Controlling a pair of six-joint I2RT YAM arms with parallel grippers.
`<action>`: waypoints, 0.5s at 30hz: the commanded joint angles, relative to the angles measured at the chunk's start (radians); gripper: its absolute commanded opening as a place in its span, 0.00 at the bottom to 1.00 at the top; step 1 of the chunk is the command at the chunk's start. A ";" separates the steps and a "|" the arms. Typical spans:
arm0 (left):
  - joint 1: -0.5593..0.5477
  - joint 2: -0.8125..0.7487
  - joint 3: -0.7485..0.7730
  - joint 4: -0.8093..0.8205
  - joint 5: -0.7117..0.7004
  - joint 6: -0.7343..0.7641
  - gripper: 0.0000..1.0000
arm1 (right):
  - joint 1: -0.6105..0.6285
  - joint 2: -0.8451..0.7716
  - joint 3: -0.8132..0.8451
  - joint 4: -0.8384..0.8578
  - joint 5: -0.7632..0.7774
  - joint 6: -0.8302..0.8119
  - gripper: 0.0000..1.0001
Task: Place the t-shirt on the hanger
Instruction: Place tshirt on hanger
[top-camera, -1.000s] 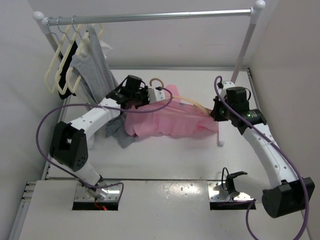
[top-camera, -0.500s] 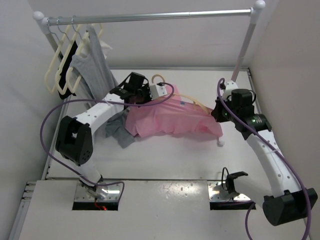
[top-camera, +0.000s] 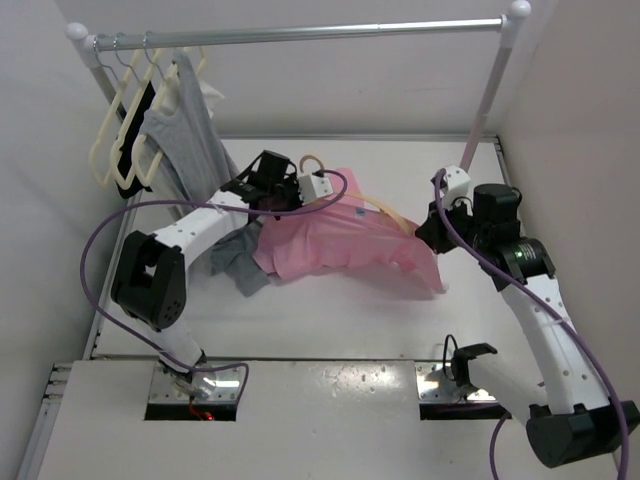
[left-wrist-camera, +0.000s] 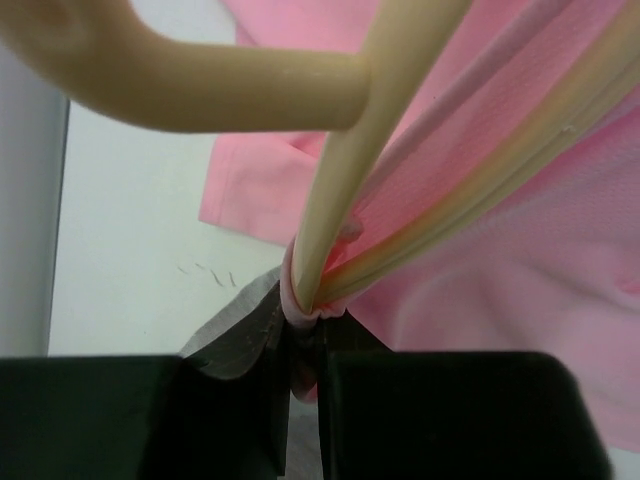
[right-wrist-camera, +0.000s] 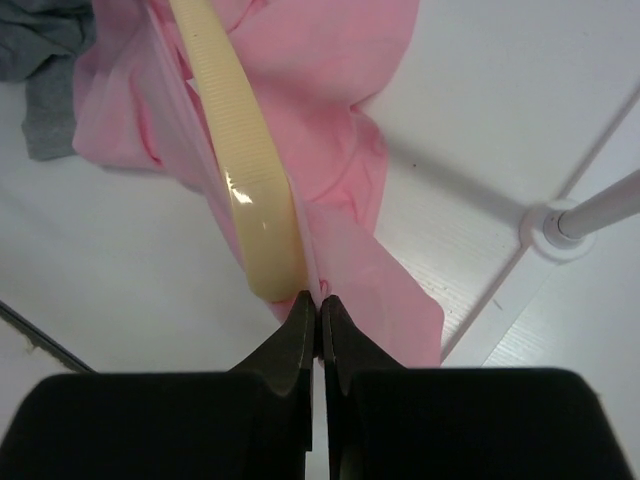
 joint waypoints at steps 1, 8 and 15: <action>0.101 0.014 0.072 -0.120 -0.213 -0.032 0.00 | -0.048 0.010 0.034 -0.106 0.135 -0.009 0.00; 0.101 0.025 0.116 -0.120 -0.206 -0.087 0.00 | -0.048 -0.006 -0.016 0.004 0.069 0.159 0.00; 0.092 -0.015 -0.009 0.002 -0.338 0.045 0.00 | -0.048 0.030 -0.016 -0.074 0.092 0.205 0.00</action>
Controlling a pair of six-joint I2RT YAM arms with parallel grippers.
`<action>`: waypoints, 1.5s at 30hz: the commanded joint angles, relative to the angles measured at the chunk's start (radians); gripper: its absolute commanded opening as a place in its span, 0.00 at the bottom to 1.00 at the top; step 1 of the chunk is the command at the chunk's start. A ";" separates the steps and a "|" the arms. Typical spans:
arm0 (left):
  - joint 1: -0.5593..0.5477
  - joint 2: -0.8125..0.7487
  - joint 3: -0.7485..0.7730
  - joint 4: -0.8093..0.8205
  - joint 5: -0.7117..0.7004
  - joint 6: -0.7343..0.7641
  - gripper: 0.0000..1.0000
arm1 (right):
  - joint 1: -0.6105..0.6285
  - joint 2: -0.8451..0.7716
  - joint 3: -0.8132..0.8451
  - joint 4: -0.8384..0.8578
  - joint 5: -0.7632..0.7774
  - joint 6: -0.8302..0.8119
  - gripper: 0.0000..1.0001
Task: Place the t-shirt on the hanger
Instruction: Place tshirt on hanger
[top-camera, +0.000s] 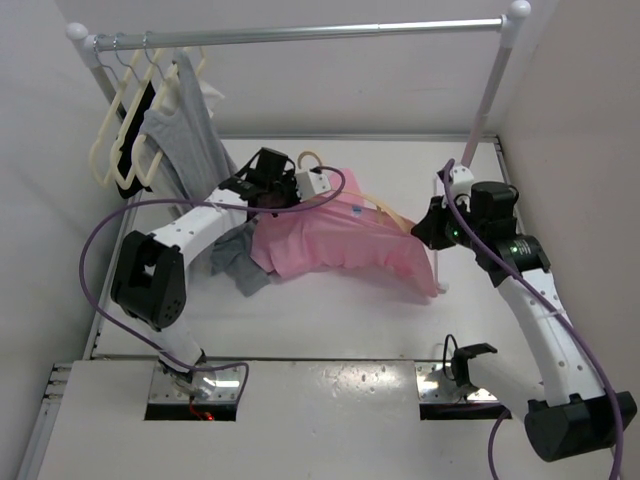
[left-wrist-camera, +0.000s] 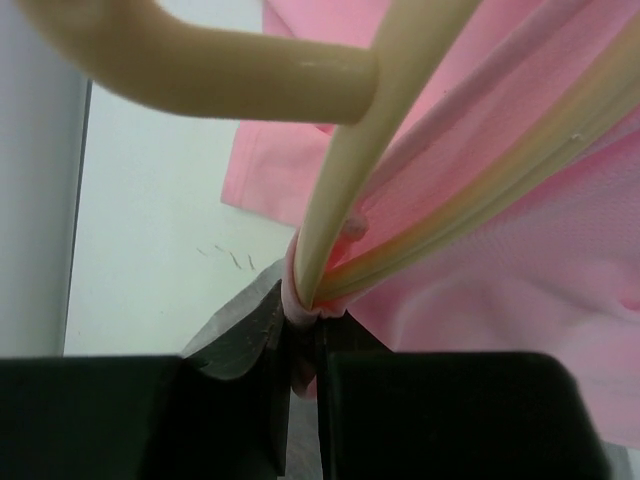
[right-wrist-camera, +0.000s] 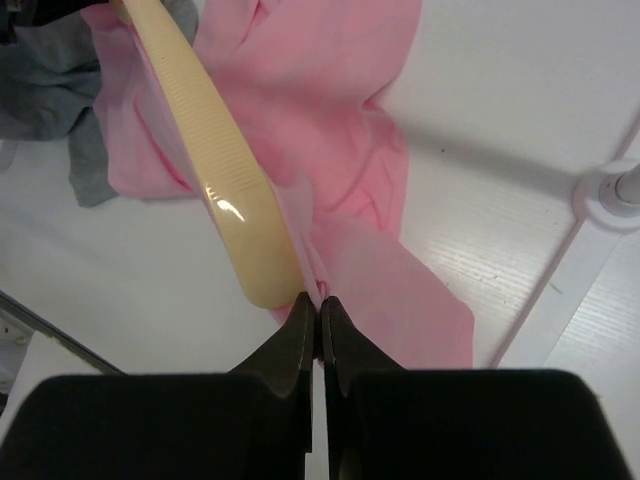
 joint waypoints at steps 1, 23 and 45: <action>0.080 -0.029 -0.071 0.059 -0.298 0.085 0.00 | -0.031 -0.007 -0.010 -0.117 0.120 0.019 0.00; 0.059 0.025 0.059 -0.055 -0.162 -0.100 0.00 | -0.016 0.019 -0.048 -0.085 -0.057 -0.044 0.00; 0.037 0.054 0.005 0.131 -0.357 0.052 0.00 | -0.027 -0.015 0.025 -0.200 -0.144 -0.157 0.00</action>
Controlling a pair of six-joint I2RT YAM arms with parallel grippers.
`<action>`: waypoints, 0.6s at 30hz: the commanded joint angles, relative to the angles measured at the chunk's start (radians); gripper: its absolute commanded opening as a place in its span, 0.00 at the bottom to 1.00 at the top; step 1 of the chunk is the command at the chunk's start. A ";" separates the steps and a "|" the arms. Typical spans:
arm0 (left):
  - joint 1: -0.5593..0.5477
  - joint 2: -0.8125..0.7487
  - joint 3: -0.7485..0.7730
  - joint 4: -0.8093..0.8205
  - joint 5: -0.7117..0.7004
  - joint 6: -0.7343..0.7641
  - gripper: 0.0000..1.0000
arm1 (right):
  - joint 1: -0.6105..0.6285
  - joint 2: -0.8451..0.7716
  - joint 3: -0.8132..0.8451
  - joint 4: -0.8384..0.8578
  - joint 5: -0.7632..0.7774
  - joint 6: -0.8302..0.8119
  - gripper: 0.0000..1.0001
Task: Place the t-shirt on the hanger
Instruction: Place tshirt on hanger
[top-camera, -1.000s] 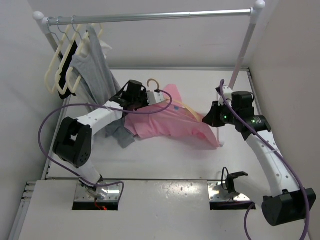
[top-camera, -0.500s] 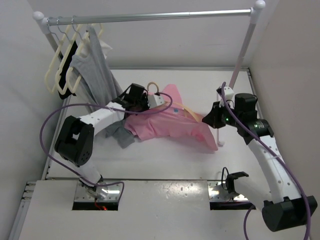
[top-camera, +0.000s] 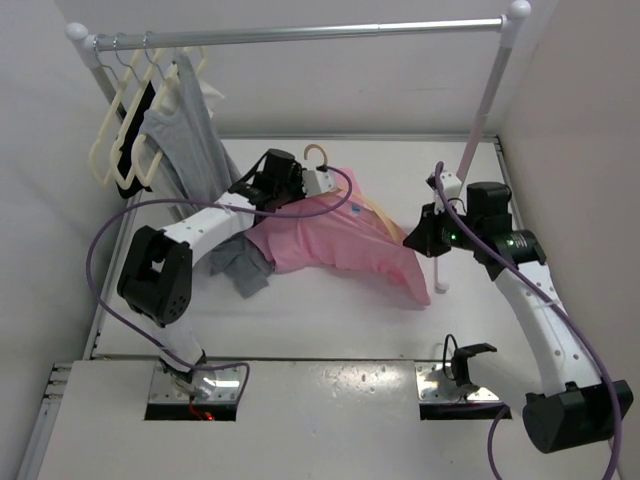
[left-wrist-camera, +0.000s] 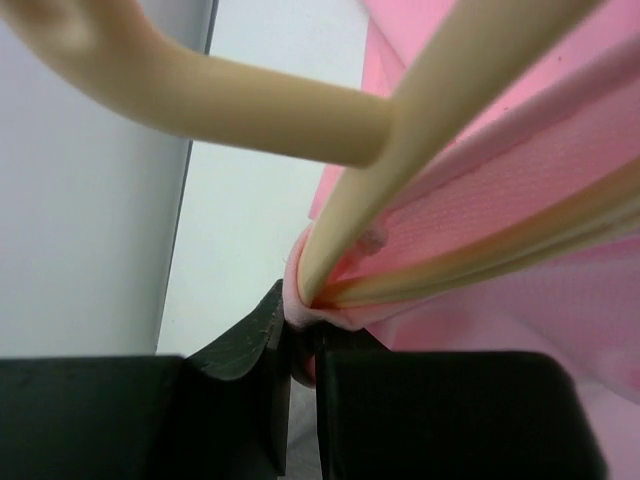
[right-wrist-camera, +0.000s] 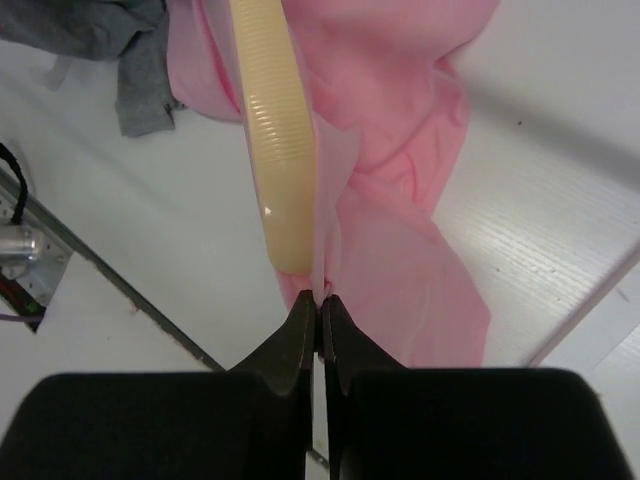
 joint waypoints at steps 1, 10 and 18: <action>0.069 0.025 0.079 -0.135 -0.187 -0.056 0.00 | -0.016 -0.070 0.010 -0.120 0.053 -0.096 0.00; 0.049 0.044 0.057 -0.126 -0.242 -0.080 0.00 | -0.027 -0.039 0.030 -0.055 -0.143 -0.096 0.00; 0.040 0.084 0.053 -0.117 -0.275 -0.093 0.00 | -0.027 -0.022 0.053 -0.055 -0.374 -0.157 0.00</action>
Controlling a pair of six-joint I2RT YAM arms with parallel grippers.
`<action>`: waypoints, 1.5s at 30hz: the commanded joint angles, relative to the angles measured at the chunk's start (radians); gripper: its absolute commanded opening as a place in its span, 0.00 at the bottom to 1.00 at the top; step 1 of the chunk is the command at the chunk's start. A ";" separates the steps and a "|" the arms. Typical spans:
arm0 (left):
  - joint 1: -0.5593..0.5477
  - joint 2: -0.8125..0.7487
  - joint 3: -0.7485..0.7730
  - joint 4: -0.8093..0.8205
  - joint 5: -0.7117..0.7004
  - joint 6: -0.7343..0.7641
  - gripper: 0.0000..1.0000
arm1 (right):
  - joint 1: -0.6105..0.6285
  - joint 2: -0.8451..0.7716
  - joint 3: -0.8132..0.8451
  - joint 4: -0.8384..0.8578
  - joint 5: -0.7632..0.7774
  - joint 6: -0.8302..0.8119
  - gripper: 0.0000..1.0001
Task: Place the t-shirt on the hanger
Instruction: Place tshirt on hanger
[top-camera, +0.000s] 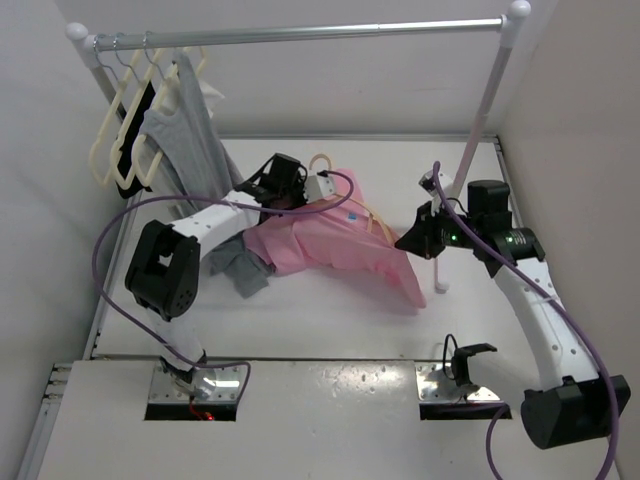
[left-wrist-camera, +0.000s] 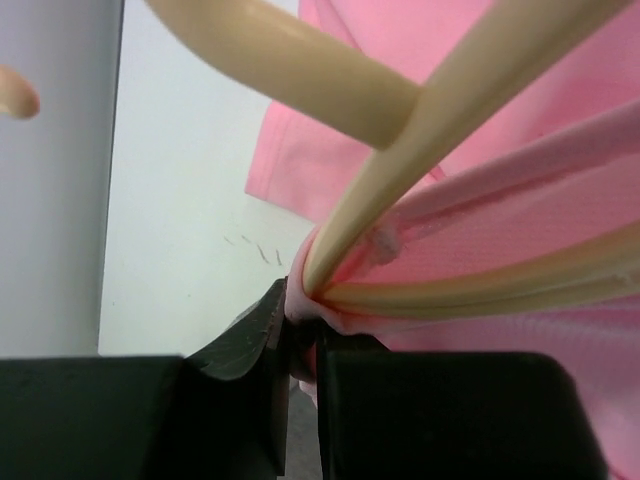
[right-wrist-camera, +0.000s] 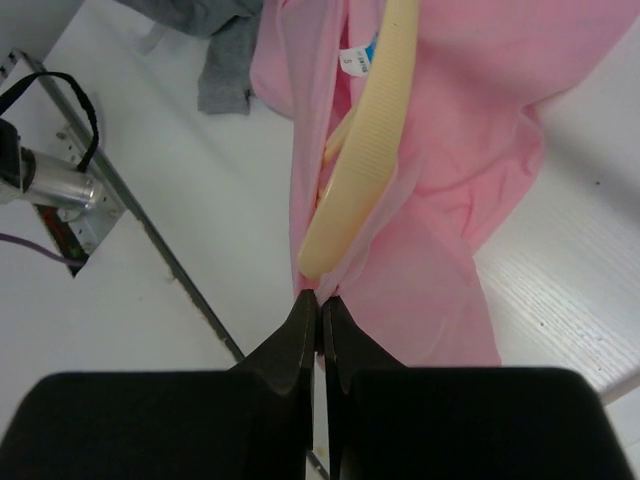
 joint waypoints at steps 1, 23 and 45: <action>0.047 0.023 -0.018 0.025 -0.271 -0.015 0.00 | -0.010 -0.046 0.053 -0.069 -0.167 -0.025 0.00; -0.136 -0.193 -0.170 0.021 -0.191 0.135 0.00 | 0.015 0.248 0.059 0.178 0.226 0.472 0.00; -0.204 -0.182 0.072 -0.310 0.116 -0.044 0.00 | 0.078 0.300 0.273 -0.017 0.227 0.036 0.71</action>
